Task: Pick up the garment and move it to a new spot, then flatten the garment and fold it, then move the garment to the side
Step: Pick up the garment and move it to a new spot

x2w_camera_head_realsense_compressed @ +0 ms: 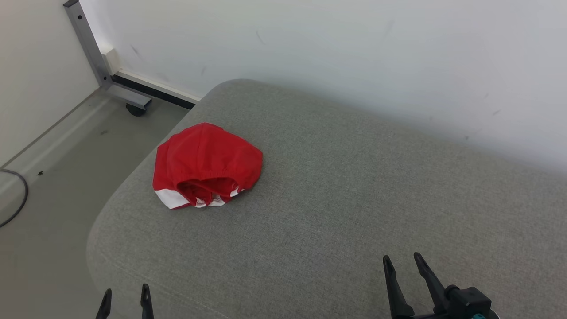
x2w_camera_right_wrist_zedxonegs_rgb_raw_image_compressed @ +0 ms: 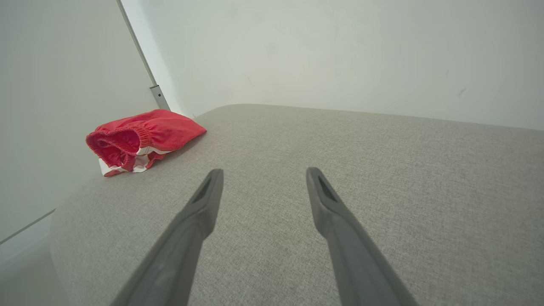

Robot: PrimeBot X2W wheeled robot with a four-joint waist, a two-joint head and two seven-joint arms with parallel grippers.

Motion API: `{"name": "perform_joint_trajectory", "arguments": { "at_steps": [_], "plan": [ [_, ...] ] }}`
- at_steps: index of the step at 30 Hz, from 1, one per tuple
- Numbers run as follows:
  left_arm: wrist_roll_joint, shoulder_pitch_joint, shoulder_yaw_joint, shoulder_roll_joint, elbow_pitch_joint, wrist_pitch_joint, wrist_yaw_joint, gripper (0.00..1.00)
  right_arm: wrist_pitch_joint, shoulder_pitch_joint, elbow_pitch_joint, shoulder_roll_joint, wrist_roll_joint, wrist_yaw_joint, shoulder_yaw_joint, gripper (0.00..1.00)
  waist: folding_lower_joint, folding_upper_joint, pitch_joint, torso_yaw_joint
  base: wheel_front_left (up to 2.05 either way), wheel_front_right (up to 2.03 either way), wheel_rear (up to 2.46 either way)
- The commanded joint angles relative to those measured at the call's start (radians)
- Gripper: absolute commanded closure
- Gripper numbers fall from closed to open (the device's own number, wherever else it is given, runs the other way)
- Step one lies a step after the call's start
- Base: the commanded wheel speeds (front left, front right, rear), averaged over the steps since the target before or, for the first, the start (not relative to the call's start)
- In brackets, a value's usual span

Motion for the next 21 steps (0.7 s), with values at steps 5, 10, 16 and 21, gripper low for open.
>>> {"name": "perform_joint_trajectory", "arguments": {
  "at_steps": [5,10,16,21],
  "plan": [
    [-0.017,-0.112,-0.001,0.014,0.061,-0.003,-0.02,0.0,0.001,-0.008,-0.006,0.002,-0.014,-0.002,-0.003,0.0,-0.0001,-0.0001,0.017,0.0,0.0,0.0,0.0],
    [-0.055,-0.328,-0.021,0.032,0.2,0.07,-0.043,0.0,0.015,-0.007,-0.026,0.002,-0.035,-0.002,-0.009,0.0,-0.0001,-0.0001,0.032,-0.004,0.0,0.0,0.0],
    [-0.109,-0.548,-0.009,0.06,0.376,0.2,-0.048,0.0,0.054,-0.009,-0.065,0.002,-0.059,-0.002,0.023,0.0,-0.0001,-0.0001,0.054,-0.066,0.0,0.0,0.0],
    [-0.162,-0.687,0.044,0.105,0.53,0.323,-0.024,0.0,0.109,-0.011,-0.121,0.001,-0.101,-0.002,0.054,0.0,-0.0001,-0.0001,0.094,-0.19,0.0,0.0,0.0]
  ]
}}
